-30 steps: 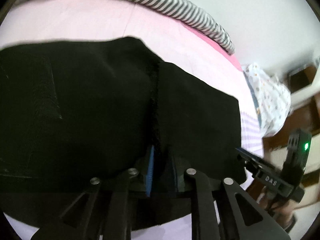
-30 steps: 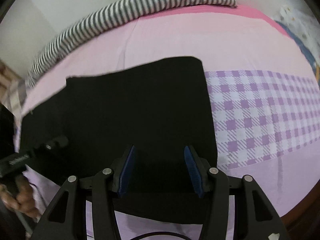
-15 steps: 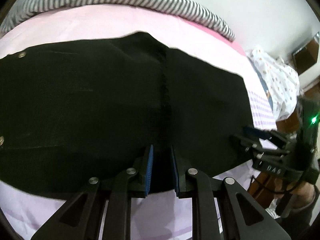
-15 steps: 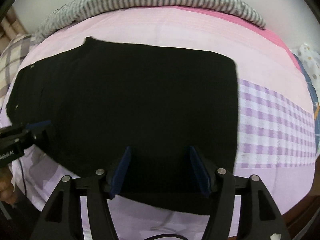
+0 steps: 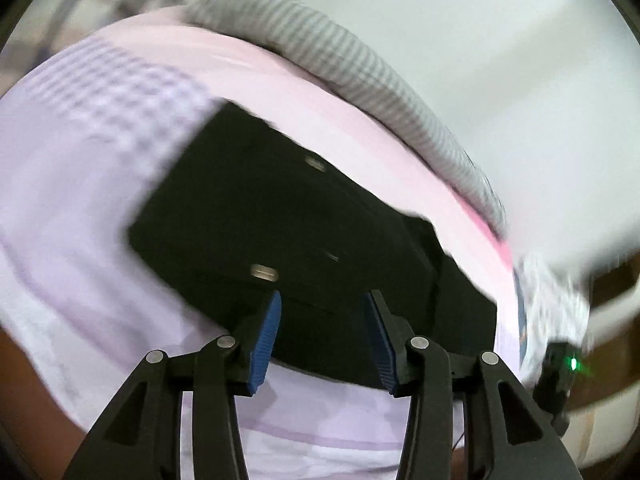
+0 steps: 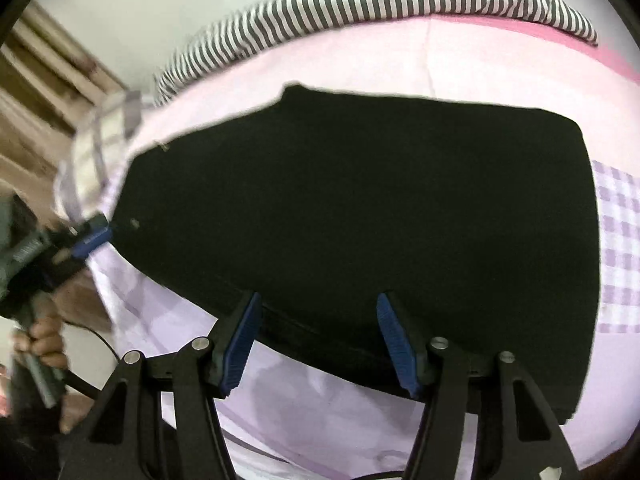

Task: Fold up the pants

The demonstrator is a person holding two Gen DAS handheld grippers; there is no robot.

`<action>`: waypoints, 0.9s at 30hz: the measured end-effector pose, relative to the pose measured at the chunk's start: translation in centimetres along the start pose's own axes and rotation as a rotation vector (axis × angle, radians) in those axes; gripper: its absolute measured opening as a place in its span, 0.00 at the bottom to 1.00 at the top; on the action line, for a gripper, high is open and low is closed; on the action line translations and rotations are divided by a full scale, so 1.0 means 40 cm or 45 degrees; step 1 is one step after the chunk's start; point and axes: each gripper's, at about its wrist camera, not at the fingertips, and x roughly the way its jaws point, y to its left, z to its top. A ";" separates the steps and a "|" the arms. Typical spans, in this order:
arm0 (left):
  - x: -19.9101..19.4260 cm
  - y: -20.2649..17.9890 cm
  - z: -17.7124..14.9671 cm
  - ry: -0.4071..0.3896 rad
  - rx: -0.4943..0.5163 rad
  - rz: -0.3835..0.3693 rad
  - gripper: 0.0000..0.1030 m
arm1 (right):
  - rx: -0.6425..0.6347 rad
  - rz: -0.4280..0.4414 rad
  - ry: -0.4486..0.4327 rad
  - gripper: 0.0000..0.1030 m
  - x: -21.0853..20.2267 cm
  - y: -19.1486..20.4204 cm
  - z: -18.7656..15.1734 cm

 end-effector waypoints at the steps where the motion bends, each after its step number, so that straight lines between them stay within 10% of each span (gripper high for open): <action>1: -0.010 0.018 0.003 -0.017 -0.035 -0.001 0.44 | 0.011 0.015 -0.029 0.56 -0.011 0.001 0.003; 11: -0.028 0.236 0.008 -0.072 -0.507 -0.072 0.62 | 0.262 0.216 -0.206 0.68 -0.079 -0.050 0.045; 27: 0.046 0.295 0.021 -0.109 -0.578 -0.150 0.61 | 0.281 0.151 -0.231 0.68 -0.084 -0.025 0.052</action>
